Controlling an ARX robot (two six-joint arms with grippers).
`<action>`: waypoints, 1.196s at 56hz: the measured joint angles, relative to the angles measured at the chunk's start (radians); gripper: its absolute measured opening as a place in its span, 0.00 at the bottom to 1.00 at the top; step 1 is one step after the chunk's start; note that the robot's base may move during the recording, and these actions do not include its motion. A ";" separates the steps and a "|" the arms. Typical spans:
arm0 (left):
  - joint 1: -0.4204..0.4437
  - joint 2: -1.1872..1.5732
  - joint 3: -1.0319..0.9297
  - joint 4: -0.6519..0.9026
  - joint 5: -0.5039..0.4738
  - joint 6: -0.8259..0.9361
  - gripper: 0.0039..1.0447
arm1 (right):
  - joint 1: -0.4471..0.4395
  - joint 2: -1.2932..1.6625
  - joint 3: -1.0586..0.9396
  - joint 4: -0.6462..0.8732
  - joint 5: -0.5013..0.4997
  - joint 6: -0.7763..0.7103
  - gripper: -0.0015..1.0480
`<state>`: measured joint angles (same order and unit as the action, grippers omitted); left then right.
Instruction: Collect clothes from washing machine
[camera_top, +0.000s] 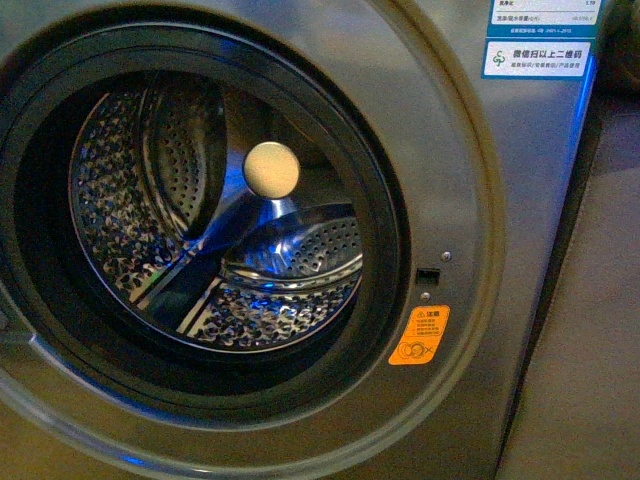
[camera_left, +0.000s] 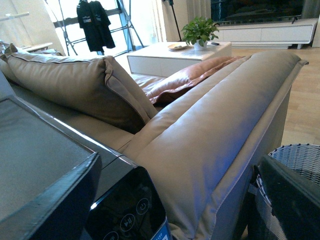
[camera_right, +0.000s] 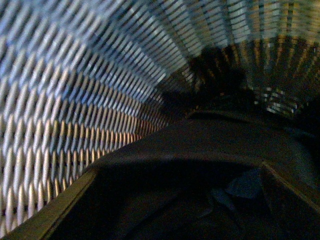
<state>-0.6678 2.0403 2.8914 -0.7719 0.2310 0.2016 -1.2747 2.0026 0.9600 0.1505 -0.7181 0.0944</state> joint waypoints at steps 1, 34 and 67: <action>0.000 0.000 0.000 0.000 0.000 0.000 0.96 | 0.001 -0.009 0.000 0.016 -0.004 0.008 0.94; 0.000 0.000 0.001 0.000 0.000 0.000 0.79 | 0.111 -0.686 -0.306 0.674 -0.278 0.433 0.93; 0.000 0.000 0.000 0.000 0.000 0.003 0.98 | 1.169 -1.536 -0.729 0.127 0.599 0.068 0.74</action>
<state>-0.6678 2.0403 2.8918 -0.7715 0.2314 0.2043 -0.1059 0.4667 0.2314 0.2771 -0.1188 0.1619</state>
